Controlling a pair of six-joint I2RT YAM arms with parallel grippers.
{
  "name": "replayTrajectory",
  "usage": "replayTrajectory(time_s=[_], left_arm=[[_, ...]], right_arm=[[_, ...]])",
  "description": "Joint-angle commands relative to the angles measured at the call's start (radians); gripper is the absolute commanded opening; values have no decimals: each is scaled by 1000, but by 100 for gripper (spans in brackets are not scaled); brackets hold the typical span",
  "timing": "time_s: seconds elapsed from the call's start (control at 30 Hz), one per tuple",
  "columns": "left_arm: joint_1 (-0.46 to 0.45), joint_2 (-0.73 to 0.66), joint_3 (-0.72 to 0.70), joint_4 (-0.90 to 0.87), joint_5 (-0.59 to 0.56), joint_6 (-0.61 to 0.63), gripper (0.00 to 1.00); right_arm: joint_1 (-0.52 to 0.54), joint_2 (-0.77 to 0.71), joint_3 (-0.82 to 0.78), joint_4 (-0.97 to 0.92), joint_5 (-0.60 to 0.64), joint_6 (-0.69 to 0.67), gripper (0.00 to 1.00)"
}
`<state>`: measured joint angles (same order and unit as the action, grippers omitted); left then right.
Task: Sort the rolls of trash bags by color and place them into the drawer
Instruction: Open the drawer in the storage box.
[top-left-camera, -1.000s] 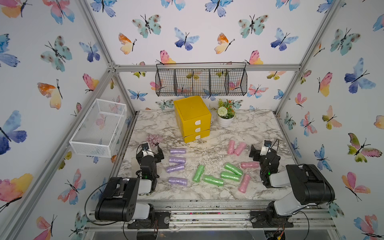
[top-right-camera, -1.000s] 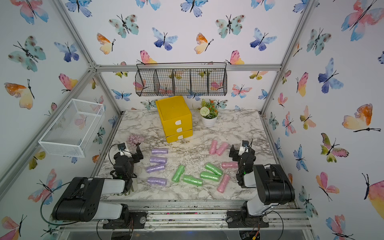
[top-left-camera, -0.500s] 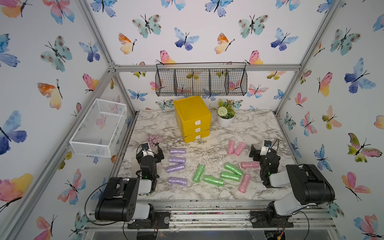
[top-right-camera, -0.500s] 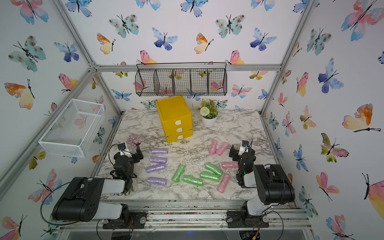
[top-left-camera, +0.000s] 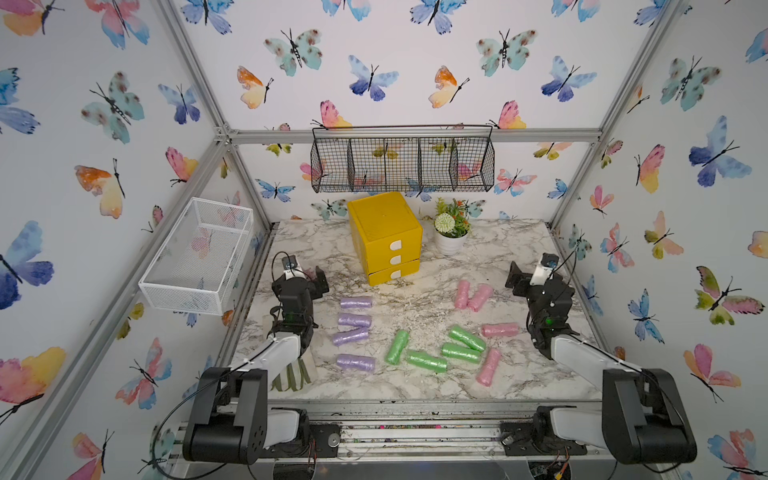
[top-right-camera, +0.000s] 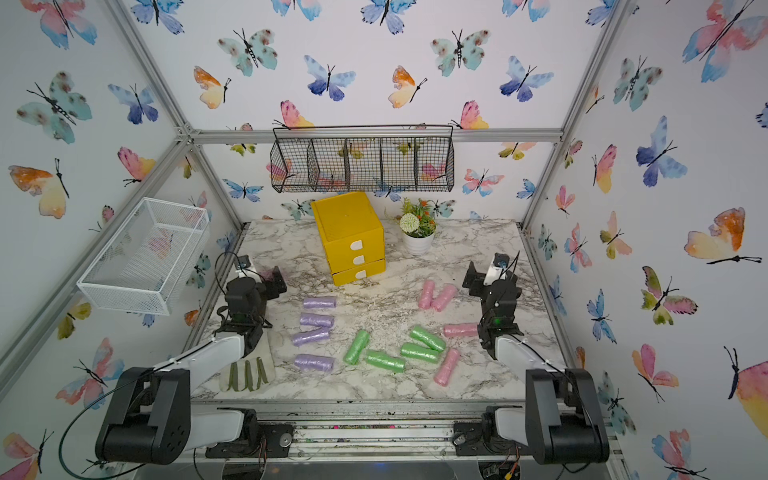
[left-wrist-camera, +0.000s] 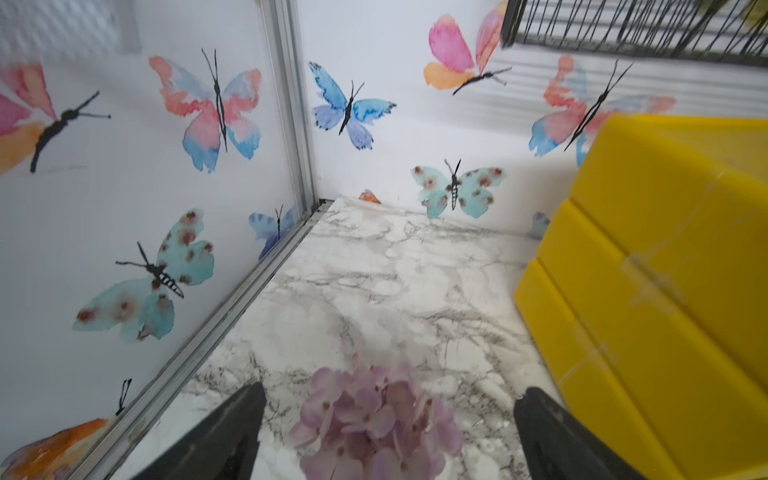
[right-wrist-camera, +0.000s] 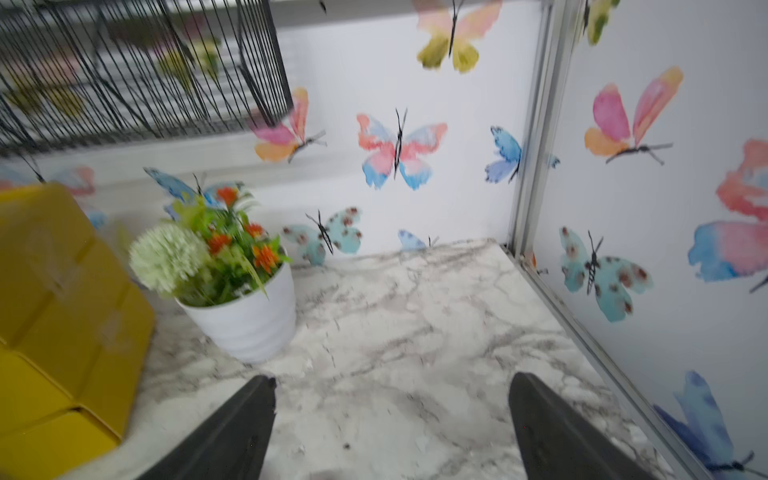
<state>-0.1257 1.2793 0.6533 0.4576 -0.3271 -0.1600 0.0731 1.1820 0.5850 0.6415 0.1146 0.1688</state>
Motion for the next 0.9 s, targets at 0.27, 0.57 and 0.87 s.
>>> replayTrajectory(time_s=[0.27,0.57,0.87], left_arm=[[-230,47,532,-684,30,-215,100],[-207,427,1129,-1102,216,-362,90],[-132,586,1261,-1165,380,-409,80]], right_arm=[[3,25,311,-677,-335,429,85],[139,42,393,-789,-296,566,82],[259,96,467,-814,-285,630,81]])
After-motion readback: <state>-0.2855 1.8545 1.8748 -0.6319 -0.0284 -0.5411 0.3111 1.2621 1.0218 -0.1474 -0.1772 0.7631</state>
